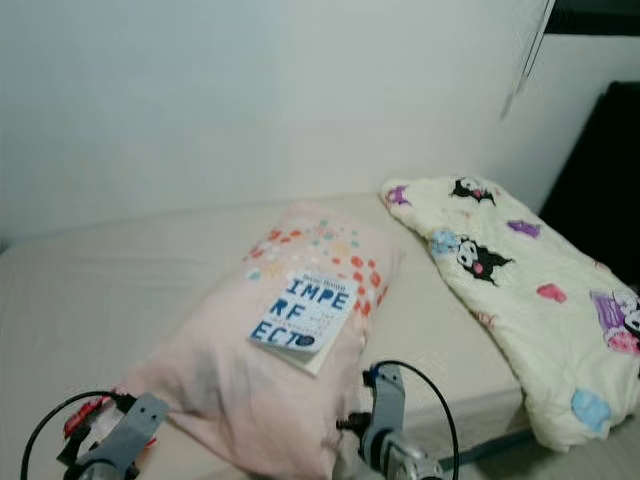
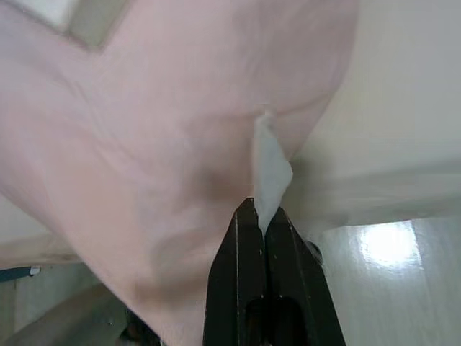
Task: Clean up the room
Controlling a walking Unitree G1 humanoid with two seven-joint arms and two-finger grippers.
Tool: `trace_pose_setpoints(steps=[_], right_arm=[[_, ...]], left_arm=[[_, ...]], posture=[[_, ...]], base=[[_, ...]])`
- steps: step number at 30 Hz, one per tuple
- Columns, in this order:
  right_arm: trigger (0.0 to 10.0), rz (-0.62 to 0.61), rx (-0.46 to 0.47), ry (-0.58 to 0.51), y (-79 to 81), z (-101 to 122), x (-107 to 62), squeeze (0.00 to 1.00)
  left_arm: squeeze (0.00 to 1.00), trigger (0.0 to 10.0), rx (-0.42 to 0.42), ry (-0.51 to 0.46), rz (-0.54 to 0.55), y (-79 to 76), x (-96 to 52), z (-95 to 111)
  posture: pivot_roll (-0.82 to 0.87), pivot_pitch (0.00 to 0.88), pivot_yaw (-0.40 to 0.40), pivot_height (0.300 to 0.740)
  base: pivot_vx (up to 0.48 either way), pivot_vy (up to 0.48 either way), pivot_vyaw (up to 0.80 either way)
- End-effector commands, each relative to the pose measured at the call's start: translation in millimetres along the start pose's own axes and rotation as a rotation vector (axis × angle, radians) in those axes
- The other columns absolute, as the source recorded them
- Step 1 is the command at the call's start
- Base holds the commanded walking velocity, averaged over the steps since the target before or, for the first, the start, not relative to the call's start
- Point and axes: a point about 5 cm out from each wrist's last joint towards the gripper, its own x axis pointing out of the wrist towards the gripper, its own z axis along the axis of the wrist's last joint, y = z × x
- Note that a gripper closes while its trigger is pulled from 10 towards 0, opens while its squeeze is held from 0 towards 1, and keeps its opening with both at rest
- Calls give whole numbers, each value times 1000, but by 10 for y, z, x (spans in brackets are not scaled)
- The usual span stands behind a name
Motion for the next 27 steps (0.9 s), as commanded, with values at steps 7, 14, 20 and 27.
trace_pose_setpoints(steps=[7, 14, 20, 27], right_arm=[[10000, 128, -8, -73, 139, 143, 32, 0], [10000, 251, -7, -152, 312, 245, 49, 0], [10000, 265, 21, -227, 305, 326, 26, 0], [10000, 290, 37, -289, 300, 409, -6, 0]], left_arm=[[0, 10000, 15, 25, 4, -22, -23, -85], [0, 10000, -16, -21, 65, 86, 15, 5], [0, 10000, -54, -119, 33, 103, 45, 235], [0, 10000, -33, -174, 37, 135, 63, 378]], posture=[[-57, 0, -59, 635], [-74, 0, -52, 620], [-94, 32, -37, 620], [-116, 93, -31, 620]], base=[[0, 0, 0], [0, 0, 0], [0, 0, 0], [0, 0, 0]])
